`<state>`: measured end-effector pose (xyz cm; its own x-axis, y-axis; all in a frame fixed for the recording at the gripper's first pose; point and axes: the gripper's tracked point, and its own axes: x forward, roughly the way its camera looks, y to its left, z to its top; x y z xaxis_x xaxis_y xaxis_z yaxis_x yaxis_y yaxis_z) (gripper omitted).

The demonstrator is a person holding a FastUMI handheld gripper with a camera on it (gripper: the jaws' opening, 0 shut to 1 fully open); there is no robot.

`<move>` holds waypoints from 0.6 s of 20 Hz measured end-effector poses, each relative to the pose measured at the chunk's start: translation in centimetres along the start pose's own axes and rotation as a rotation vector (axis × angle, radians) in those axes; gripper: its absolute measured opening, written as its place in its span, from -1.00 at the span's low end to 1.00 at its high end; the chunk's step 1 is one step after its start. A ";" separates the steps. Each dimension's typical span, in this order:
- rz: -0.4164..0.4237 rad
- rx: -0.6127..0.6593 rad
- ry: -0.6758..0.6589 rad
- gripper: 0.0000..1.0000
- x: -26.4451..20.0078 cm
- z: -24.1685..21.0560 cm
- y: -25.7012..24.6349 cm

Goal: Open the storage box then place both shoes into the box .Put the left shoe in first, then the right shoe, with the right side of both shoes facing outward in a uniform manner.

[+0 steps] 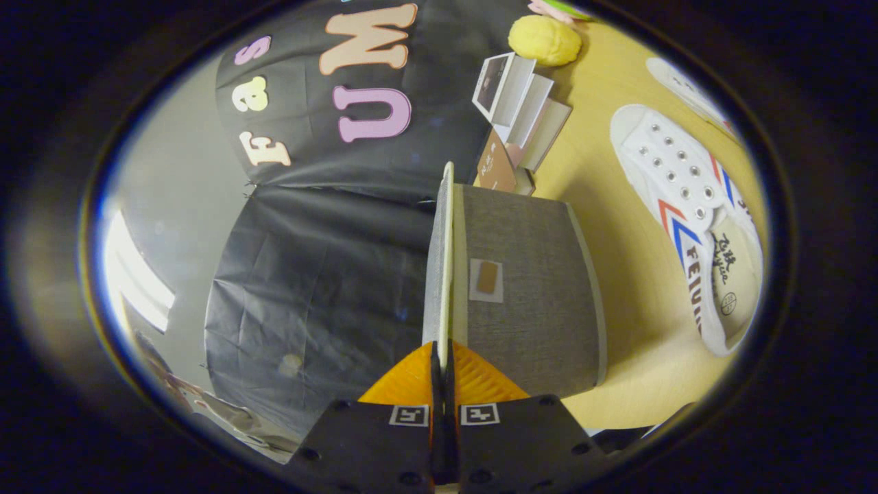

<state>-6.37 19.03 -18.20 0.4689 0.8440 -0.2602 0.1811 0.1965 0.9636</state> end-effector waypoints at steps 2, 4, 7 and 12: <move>0.003 -0.019 0.004 -0.90 -0.2 0.3 1.4; 0.009 -0.044 0.008 -0.94 0.0 0.4 2.9; 0.021 -0.086 0.010 -0.94 0.3 0.4 5.6; 0.046 -0.156 0.021 -0.94 2.1 -0.1 9.9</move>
<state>-3.67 22.78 -9.19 0.4550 0.8639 -0.2161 0.0225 0.2315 0.9726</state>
